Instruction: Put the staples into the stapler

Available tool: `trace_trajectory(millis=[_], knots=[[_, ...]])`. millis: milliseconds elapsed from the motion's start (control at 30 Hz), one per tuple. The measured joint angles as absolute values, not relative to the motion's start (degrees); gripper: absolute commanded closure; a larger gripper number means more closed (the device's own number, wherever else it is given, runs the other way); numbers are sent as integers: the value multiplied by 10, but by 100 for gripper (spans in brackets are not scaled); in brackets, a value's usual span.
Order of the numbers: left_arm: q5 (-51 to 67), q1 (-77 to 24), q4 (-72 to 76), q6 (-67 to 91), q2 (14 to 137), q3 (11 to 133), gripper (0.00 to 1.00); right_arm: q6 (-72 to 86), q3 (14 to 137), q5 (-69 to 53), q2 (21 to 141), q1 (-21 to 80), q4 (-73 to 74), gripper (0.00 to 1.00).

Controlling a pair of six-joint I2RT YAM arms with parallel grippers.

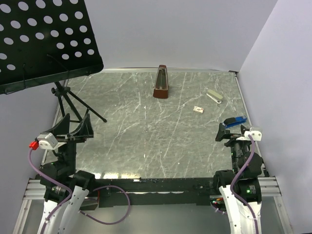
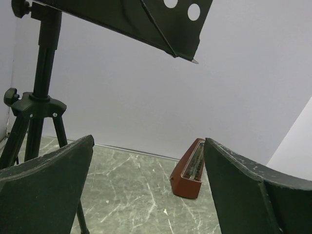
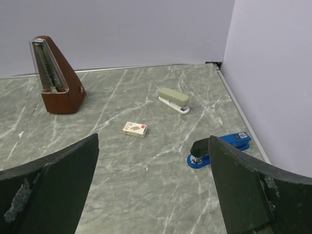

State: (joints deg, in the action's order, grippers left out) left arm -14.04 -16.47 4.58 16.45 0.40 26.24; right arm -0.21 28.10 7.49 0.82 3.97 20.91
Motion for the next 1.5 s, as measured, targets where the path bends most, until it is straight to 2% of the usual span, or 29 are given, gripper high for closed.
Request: trace_trajectory(millis=[367, 533, 767, 1000, 1267, 1500], knots=[[-246, -165, -51, 242, 4, 292, 1, 109, 357, 87, 16, 40, 257, 0], [-285, -167, -121, 293, 4, 313, 1, 159, 404, 63, 109, 40, 261, 0], [-260, -184, -171, 296, 3, 313, 1, 188, 418, -30, 359, 40, 276, 0], [-206, -196, -161, 276, 2, 302, 0, 185, 554, -67, 631, 40, 293, 0], [-195, -196, -144, 261, 2, 297, 1, 195, 722, -11, 899, 47, 316, 0], [-193, -199, -141, 255, 2, 292, 1, 229, 814, 63, 1061, 75, 350, 0]])
